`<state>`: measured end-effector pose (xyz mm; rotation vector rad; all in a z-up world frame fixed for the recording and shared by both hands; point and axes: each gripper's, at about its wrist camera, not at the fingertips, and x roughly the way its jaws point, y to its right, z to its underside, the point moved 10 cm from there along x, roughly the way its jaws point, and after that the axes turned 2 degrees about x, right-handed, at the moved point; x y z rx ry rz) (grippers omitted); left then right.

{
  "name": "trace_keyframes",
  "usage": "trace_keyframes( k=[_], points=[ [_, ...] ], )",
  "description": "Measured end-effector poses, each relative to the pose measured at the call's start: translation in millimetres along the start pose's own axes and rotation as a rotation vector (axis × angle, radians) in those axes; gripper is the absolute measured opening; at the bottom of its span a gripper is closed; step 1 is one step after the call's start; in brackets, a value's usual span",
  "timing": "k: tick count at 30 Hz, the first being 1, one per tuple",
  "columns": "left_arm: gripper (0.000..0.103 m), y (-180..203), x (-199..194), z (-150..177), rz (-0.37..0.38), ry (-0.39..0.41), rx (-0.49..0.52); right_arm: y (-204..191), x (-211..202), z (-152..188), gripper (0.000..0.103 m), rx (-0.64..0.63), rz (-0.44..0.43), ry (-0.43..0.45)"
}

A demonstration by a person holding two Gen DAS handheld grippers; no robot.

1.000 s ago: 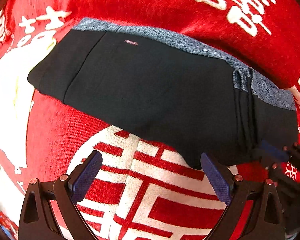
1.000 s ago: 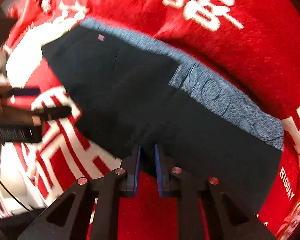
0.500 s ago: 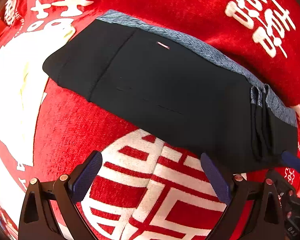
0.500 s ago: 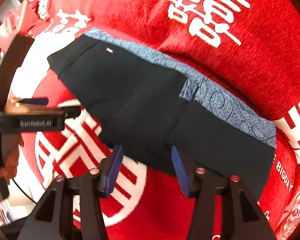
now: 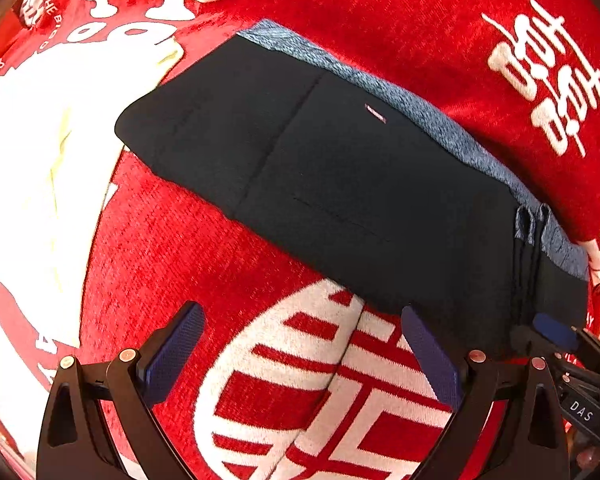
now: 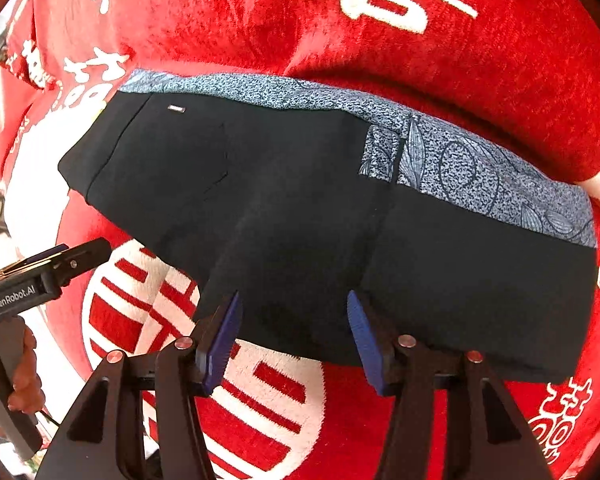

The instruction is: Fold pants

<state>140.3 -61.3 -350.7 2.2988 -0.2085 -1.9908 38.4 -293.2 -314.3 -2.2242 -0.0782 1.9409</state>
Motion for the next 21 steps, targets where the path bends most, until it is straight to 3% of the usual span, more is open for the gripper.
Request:
trace_keyframes(
  k=[7,15,21],
  points=[
    [0.100,-27.1,0.8,-21.2,0.083,0.045,-0.069,-0.1,3.8,-2.7,0.066,0.044,-0.050,0.011],
    [0.100,-48.1,16.2,-38.5,0.317,0.042,-0.231,-2.6,7.3,-4.5,0.071,0.036,-0.071,0.019],
    [0.100,-49.8,18.4,-52.0,0.419,0.081,-0.279,-2.3,9.3,-6.6,0.071,0.051,-0.083,0.010]
  ],
)
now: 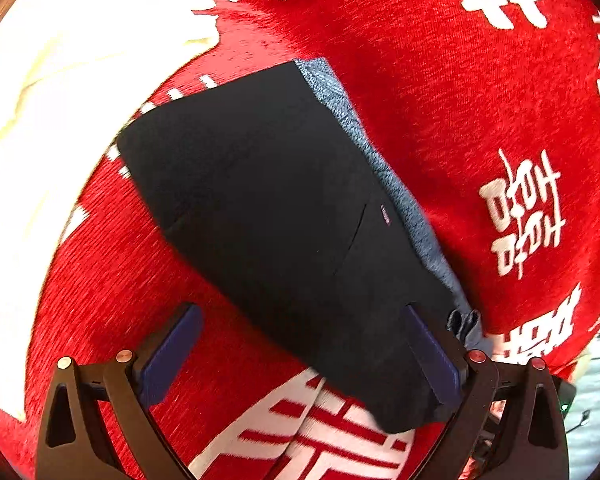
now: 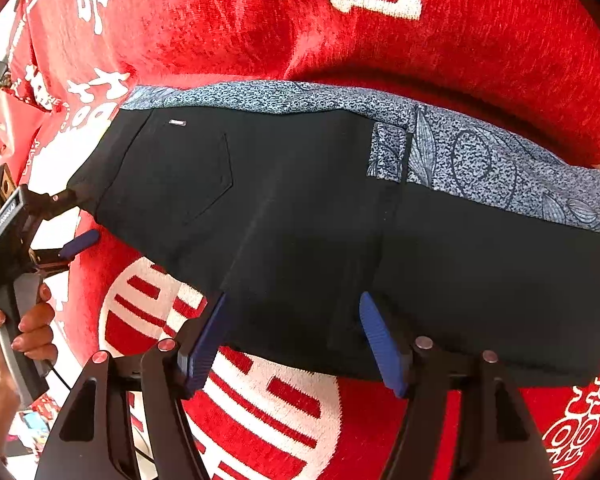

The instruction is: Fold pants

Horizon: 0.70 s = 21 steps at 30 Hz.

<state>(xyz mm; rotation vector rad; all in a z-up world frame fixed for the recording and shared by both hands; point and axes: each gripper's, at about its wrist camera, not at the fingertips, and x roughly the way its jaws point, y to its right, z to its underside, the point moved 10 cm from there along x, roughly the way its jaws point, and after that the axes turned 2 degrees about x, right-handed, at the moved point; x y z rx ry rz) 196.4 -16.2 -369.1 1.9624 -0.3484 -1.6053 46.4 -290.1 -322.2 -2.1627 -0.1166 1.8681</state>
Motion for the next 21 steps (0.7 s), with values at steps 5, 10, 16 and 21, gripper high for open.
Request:
trace_keyframes(
  k=[5,10,16,21],
  points=[
    [0.100,5.9,3.7,-9.9,0.030,0.022,-0.002,-1.7,3.4,-0.3,0.071,-0.005,-0.006,-0.006],
    [0.101,9.7,10.7,-20.8,0.017,0.053,-0.003,-2.7,9.1,-2.9,0.071,0.021,-0.014,-0.008],
    [0.101,23.2,9.0,-32.8,0.041,0.071,-0.031,-4.9,8.6,-1.7,0.071,0.006,-0.017,-0.006],
    [0.101,22.1,25.7,-31.7,-0.077,0.060,-0.006,-8.1,9.3,-1.1,0.071,-0.006,0.000,-0.016]
  ],
)
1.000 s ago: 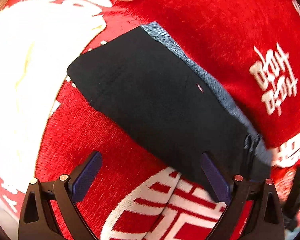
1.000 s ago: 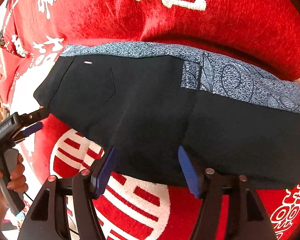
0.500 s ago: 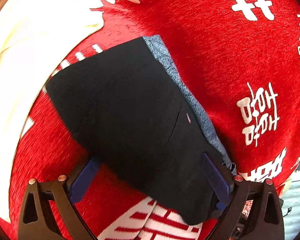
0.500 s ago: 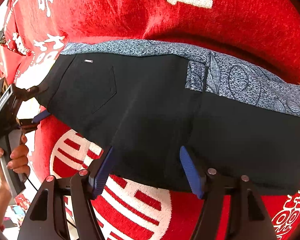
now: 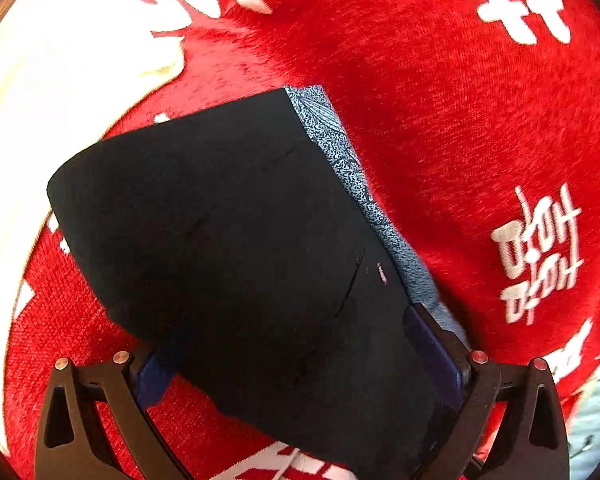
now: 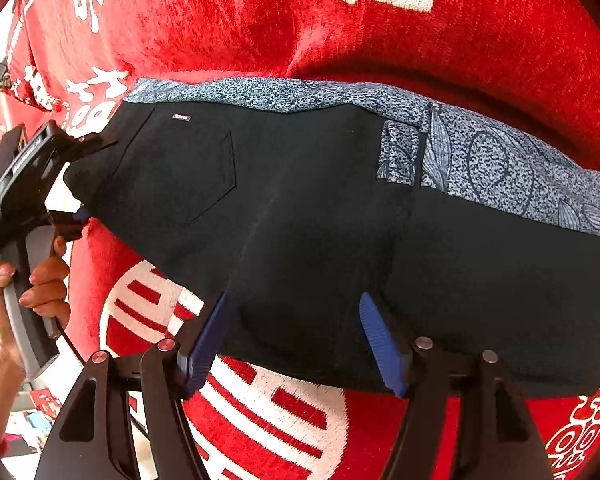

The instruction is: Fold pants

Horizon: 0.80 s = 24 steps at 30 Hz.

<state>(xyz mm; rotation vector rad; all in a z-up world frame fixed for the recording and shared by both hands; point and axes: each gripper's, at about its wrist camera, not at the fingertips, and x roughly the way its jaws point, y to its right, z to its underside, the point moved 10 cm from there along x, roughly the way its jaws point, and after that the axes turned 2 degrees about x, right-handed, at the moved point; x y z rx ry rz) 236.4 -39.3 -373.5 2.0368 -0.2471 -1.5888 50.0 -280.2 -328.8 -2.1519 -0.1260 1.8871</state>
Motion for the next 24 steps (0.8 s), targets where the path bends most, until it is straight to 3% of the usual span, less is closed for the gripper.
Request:
trace_keyframes(
  k=[2,4,7,14,16,20,24],
  points=[
    [0.089,0.1,-1.7,0.2,-0.088,0.017,0.031,-2.5,-0.4,-1.5,0.071,0.000,0.003,-0.005],
    [0.053,-4.3,-4.1,1.2,-0.207,0.028,0.089,-3.9,-4.5,-4.3,0.071,0.007,-0.002,-0.011],
    [0.036,-3.0,-11.4,2.5,-0.258,0.044,0.157,-6.2,-16.3,-15.3,0.071,0.045,-0.027,-0.017],
    [0.035,52.2,-31.7,26.7,-0.486,0.198,0.613,-46.3,-45.7,-77.7,0.072,0.030,-0.127,-0.072],
    [0.035,60.1,-33.9,33.8,-0.534,0.224,0.716,-77.4,-49.9,-102.3,0.081,-0.035,-0.158,-0.100],
    [0.035,60.2,-33.9,41.4,-0.577,0.244,0.811,-152.9,-47.3,-146.1,0.082,-0.204,-0.185,-0.156],
    [0.035,61.7,-32.1,46.6,-0.589,0.241,0.833,-217.6,-11.4,-164.7,0.082,-0.282,-0.188,-0.308]
  ],
)
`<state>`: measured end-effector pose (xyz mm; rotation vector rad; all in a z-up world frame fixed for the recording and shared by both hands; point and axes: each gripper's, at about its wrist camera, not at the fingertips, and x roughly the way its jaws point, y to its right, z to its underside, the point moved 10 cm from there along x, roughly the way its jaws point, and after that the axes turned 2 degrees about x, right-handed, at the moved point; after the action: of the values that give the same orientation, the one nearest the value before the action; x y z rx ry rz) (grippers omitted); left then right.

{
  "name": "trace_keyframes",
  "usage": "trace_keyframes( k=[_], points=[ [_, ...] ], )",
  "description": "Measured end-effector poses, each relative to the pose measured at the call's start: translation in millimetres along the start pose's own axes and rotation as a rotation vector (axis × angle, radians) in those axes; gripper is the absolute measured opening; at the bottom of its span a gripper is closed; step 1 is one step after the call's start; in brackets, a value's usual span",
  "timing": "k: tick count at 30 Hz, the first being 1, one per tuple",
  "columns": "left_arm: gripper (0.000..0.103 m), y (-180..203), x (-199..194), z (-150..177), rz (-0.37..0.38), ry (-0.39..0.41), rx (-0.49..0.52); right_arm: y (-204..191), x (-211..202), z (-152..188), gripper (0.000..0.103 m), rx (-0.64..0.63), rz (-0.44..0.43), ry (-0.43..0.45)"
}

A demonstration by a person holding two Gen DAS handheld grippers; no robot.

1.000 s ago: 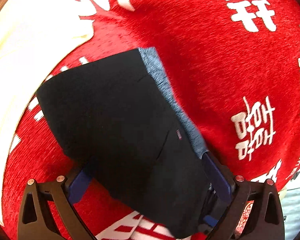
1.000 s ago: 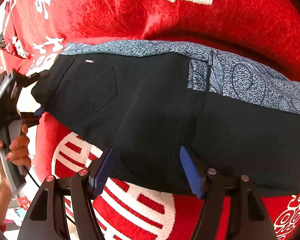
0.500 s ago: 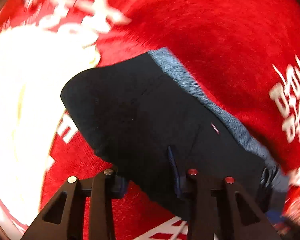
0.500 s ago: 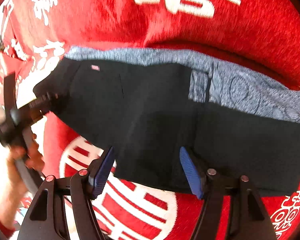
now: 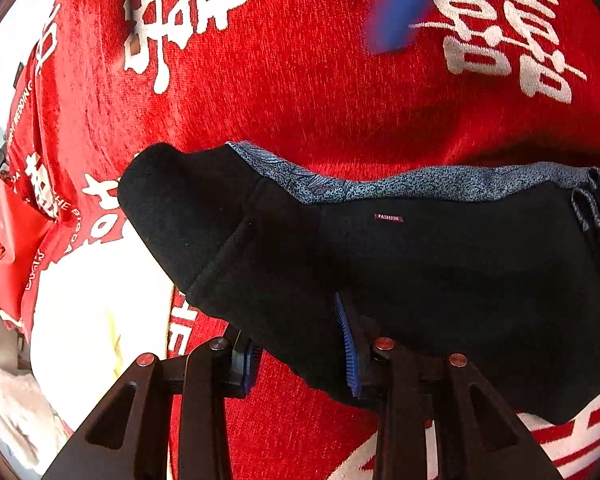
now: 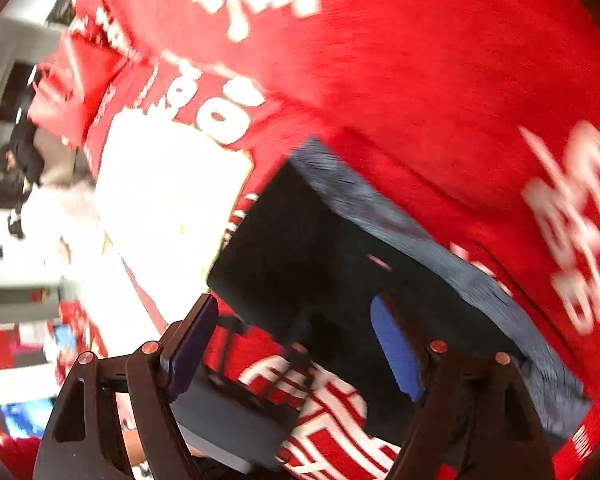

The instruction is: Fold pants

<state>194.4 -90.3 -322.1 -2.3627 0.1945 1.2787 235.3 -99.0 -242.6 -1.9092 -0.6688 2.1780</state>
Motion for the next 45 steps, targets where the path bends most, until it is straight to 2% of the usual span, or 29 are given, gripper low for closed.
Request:
trace_keyframes(
  k=[4,7,8,9,10,12,17,21,26,31,36,38,42,45],
  points=[
    [0.035,-2.8,-4.3,3.2,-0.003,0.002,0.007,-25.4,40.8,-5.5,0.082,-0.050,0.015,-0.140],
    [0.035,3.5,-7.0,1.6,-0.011,0.012,0.016,-25.4,68.1,-0.5,0.082,-0.083,0.091,-0.227],
    [0.035,5.7,-8.5,-0.2,-0.014,0.015,0.020,-22.7,73.4,1.8,0.078,-0.081,0.105,-0.247],
    [0.035,6.8,-9.8,-0.6,-0.016,0.016,0.023,-17.7,74.2,2.6,0.045,-0.074,0.109,-0.255],
    [0.035,7.9,-11.0,-1.0,-0.016,0.013,0.024,-13.3,73.0,4.2,0.025,-0.058,0.113,-0.254],
    [0.035,10.7,-16.8,-0.7,-0.007,0.015,0.027,-5.5,58.8,5.3,0.020,-0.045,0.095,-0.206],
    [0.035,28.9,-54.1,-18.8,0.017,0.099,0.083,9.4,8.0,21.8,0.019,-0.029,-0.010,-0.062],
    [0.035,54.9,-93.7,-37.5,0.060,0.170,0.121,34.0,-44.5,49.1,0.019,0.020,-0.115,0.084],
    [0.035,108.6,-155.1,-56.8,0.140,0.264,0.202,86.7,-115.6,108.3,0.019,0.134,-0.252,0.298],
    [0.035,182.3,-203.4,-67.1,0.236,0.313,0.304,152.8,-160.7,177.1,0.019,0.266,-0.344,0.465],
    [0.035,257.6,-227.1,-60.6,0.288,0.327,0.409,228.1,-170.9,244.0,0.019,0.437,-0.419,0.569],
    [0.035,291.8,-229.4,-53.8,0.310,0.317,0.459,254.5,-164.8,262.1,0.019,0.486,-0.417,0.585],
    [0.035,351.0,-219.3,-36.1,0.332,0.276,0.555,311.6,-139.5,293.7,0.020,0.609,-0.444,0.589],
    [0.035,378.6,-201.6,-17.0,0.344,0.204,0.591,345.4,-104.0,306.7,0.020,0.685,-0.458,0.548]
  ],
)
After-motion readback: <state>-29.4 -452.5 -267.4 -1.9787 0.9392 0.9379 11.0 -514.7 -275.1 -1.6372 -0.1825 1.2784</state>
